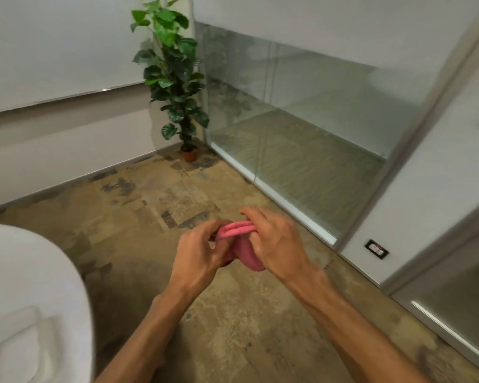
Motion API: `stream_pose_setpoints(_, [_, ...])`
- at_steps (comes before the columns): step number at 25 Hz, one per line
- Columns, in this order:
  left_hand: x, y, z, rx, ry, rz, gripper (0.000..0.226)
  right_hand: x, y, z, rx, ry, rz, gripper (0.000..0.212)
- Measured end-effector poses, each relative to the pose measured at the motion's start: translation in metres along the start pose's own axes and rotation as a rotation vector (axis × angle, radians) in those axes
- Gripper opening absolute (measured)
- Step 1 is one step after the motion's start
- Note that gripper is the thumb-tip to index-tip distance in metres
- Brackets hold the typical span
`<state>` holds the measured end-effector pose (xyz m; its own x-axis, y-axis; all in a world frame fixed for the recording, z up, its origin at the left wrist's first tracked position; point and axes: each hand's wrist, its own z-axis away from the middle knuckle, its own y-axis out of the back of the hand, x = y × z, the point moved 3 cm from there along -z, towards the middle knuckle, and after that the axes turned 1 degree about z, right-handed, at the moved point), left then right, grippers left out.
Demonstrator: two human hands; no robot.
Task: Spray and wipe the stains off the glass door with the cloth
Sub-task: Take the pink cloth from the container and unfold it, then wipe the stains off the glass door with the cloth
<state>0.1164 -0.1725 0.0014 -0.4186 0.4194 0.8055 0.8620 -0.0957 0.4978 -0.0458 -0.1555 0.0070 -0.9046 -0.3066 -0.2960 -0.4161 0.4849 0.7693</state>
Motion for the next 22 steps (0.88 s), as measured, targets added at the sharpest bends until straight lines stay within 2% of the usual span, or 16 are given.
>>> stream_pose_setpoints(3, [0.044, -0.056, -0.004, -0.043, -0.059, -0.039, 0.016, 0.046, 0.047, 0.04, 0.166, -0.143, 0.244, 0.026])
stream_pose_setpoints(5, [0.074, -0.092, -0.005, -0.08, -0.113, -0.028, 0.014, 0.064, 0.08, 0.068, 0.265, -0.235, 0.264, 0.026])
stream_pose_setpoints(10, [0.16, -0.176, 0.0, -0.187, -0.283, 0.092, 0.024, 0.11, 0.158, 0.132, 0.499, -0.271, 0.249, 0.029])
stream_pose_setpoints(15, [0.223, -0.255, 0.002, -0.32, -0.432, 0.145, 0.026, 0.154, 0.229, 0.186, 0.624, -0.366, 0.458, 0.016])
stream_pose_setpoints(19, [0.264, -0.312, -0.001, -0.424, -0.633, -0.055, 0.063, 0.192, 0.282, 0.223, 0.665, -0.466, 0.637, 0.01])
stream_pose_setpoints(22, [0.29, -0.353, -0.005, -0.465, -0.759, -0.07, 0.08, 0.221, 0.319, 0.249, 0.696, -0.545, 0.744, 0.01])
